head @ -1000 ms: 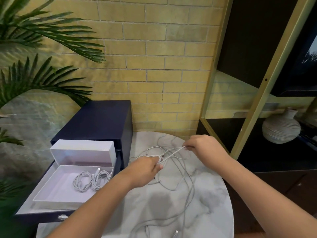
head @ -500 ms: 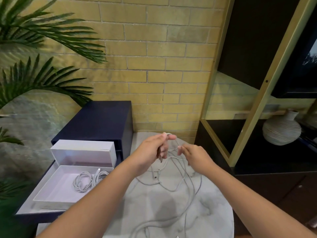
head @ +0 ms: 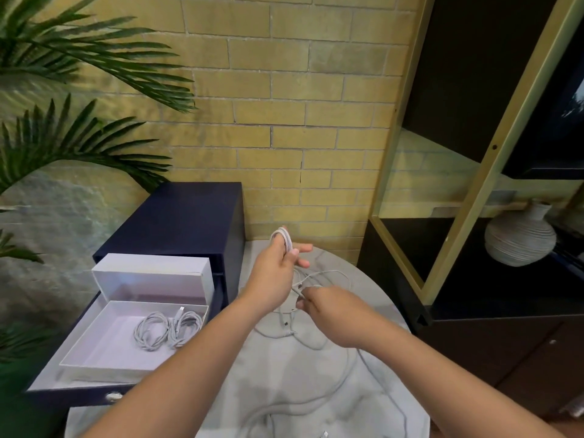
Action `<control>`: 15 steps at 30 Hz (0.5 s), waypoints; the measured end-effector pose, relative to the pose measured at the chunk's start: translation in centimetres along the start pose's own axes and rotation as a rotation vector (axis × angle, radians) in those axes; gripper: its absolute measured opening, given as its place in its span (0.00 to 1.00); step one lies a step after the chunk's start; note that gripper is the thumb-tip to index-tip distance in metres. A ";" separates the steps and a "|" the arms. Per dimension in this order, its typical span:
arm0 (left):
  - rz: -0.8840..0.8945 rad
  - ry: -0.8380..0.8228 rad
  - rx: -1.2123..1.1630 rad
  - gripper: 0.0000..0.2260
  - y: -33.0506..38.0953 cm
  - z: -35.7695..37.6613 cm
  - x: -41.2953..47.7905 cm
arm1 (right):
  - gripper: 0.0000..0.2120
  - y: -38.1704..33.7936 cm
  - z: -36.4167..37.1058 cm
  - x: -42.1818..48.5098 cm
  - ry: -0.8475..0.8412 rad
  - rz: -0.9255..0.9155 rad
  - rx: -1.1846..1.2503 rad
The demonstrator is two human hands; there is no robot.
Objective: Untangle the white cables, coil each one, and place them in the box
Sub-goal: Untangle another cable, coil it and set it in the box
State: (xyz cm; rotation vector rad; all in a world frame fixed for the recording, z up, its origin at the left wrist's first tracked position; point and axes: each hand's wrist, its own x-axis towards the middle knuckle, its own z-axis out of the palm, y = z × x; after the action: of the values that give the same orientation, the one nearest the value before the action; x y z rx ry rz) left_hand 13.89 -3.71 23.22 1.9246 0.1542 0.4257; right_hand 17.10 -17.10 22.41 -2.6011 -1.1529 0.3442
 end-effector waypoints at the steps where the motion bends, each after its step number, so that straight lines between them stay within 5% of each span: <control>1: 0.012 -0.021 0.097 0.17 -0.4 -0.2 0.0 | 0.15 0.0 -0.5 -0.2 -0.004 -0.008 -0.036; 7: -0.056 -0.228 0.390 0.03 -4.4 -1.9 -0.2 | 0.12 0.9 -4.5 -1.3 0.113 0.016 -0.053; 15: -0.063 -0.292 0.278 0.14 -4.5 -1.9 -1.3 | 0.10 1.8 -6.3 -1.0 0.302 -0.022 -0.085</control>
State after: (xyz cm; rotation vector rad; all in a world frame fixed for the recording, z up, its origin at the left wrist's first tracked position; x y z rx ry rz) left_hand 12.36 -0.71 19.43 2.2247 0.0849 0.0794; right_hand 19.66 -19.97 27.78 -2.5937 -1.1089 -0.1036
